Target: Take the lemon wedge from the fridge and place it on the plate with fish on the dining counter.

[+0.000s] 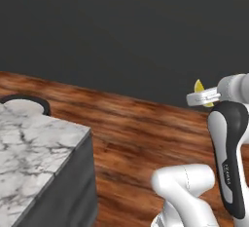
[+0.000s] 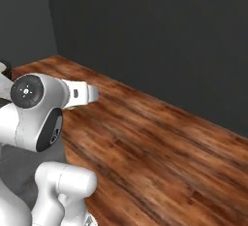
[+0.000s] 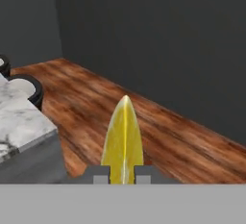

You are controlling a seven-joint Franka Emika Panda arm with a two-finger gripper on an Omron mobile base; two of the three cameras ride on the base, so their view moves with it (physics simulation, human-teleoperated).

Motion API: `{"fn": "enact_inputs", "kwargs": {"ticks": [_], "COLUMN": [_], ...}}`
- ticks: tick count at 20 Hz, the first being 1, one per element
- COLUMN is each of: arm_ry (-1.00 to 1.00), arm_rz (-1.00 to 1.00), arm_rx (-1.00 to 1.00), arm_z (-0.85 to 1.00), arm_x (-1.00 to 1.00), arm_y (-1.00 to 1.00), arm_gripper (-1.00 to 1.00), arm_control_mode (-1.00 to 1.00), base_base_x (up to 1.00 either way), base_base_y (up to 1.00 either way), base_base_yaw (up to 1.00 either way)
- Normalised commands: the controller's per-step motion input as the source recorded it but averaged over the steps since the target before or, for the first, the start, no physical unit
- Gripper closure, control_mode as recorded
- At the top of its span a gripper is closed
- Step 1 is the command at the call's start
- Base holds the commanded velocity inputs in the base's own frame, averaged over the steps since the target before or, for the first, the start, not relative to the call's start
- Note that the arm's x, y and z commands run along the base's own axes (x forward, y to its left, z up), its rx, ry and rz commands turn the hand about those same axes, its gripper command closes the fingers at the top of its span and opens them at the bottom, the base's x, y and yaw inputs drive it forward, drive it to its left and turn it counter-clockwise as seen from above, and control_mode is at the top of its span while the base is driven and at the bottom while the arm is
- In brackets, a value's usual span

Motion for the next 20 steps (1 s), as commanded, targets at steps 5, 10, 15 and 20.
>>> {"fn": "enact_inputs", "kwargs": {"ticks": [5,10,15,20], "arm_ry": [0.0,0.0,0.0,0.0], "arm_rz": [0.0,0.0,0.0,0.0], "arm_rx": [0.0,0.0,0.0,0.0], "arm_z": [0.0,0.0,0.0,0.0], "arm_x": [0.0,0.0,0.0,0.0], "arm_y": [0.0,0.0,0.0,0.0], "arm_gripper": [1.0,1.0,1.0,1.0], "arm_control_mode": [1.0,1.0,1.0,1.0], "base_base_x": [1.0,1.0,1.0,1.0], "base_base_y": [-0.15,-0.17,-0.66,-0.78], "base_base_yaw": [0.52,0.53,0.37,0.34]}}
